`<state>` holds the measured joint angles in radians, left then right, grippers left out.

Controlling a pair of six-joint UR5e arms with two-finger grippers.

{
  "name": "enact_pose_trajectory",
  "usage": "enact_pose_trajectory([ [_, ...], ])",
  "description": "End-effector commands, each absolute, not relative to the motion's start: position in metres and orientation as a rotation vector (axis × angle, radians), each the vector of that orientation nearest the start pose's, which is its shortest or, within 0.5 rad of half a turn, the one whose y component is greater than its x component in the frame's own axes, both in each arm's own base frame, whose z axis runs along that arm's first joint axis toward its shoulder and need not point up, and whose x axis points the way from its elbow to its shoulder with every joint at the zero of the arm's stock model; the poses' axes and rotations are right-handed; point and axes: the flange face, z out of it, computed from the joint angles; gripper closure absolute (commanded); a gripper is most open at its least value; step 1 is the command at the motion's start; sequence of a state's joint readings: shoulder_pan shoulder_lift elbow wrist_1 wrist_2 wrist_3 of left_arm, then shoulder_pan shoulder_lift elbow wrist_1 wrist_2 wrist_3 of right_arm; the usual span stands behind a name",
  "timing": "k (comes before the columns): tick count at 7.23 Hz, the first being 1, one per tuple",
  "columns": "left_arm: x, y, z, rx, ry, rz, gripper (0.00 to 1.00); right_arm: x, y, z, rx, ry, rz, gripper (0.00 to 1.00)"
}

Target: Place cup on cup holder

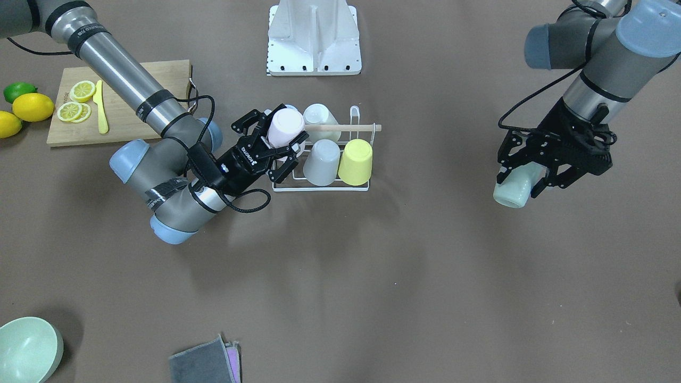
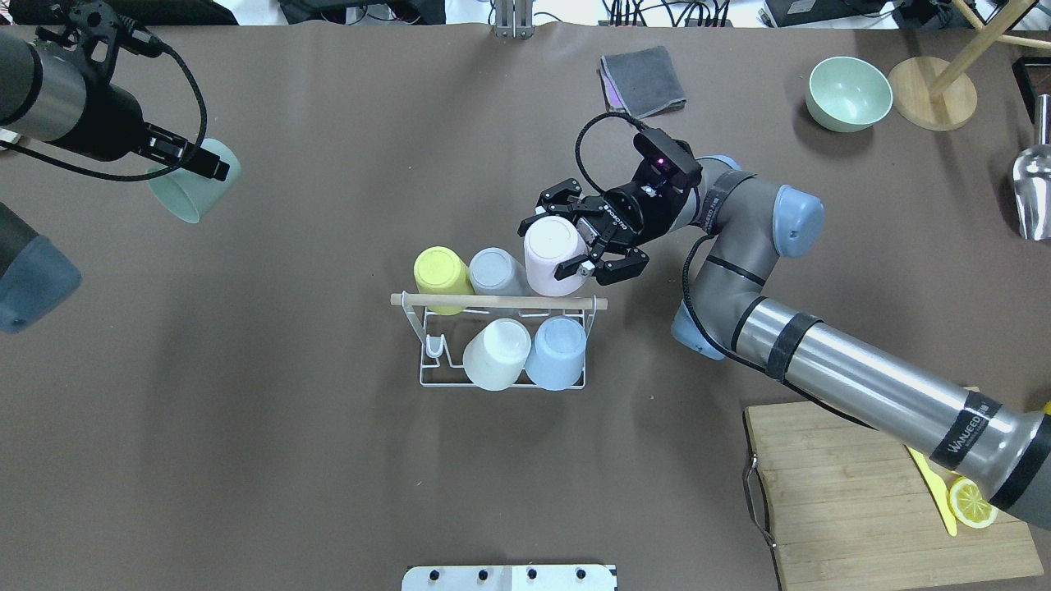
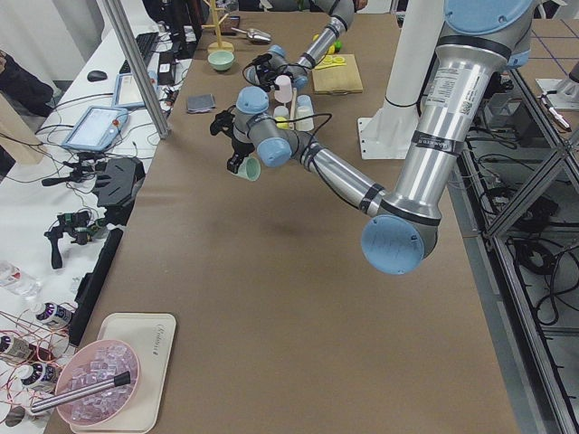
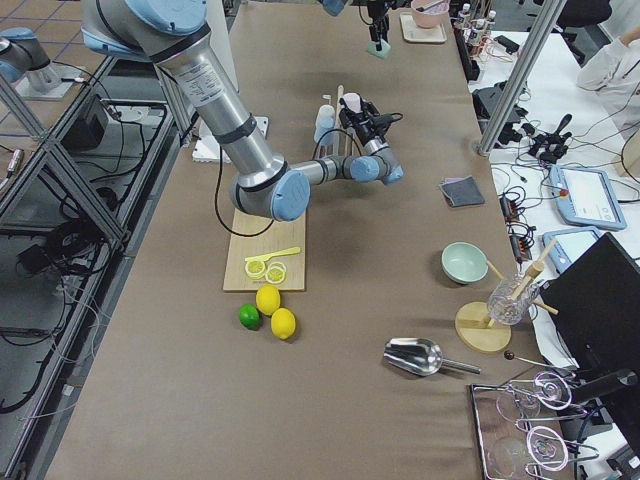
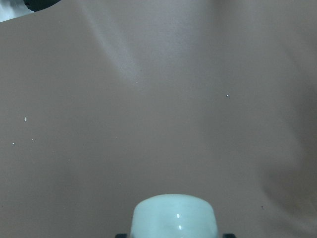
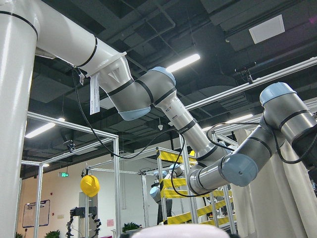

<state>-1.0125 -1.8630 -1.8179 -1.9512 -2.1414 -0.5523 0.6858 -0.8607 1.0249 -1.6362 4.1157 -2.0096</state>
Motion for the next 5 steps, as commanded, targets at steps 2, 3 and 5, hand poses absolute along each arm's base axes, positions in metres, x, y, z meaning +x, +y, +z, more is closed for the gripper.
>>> enact_pose_trajectory([
  [2, 0.2437, -0.5401, 0.3397, 0.480, 0.921, 0.268, 1.00, -0.5376, -0.5369, 0.3366, -1.638, 2.501, 0.925, 0.73],
  [3, 0.2445, -0.5398, 0.3397, 0.479, 0.921, 0.269, 1.00, -0.5378, -0.5373, 0.3380, -1.635, 2.508, 0.921, 0.51],
  [5, 0.2447, -0.5401, 0.3404, 0.478, 0.921, 0.268, 1.00, -0.5395, -0.5411, 0.3354, -1.636, 2.534, 0.912, 0.00],
])
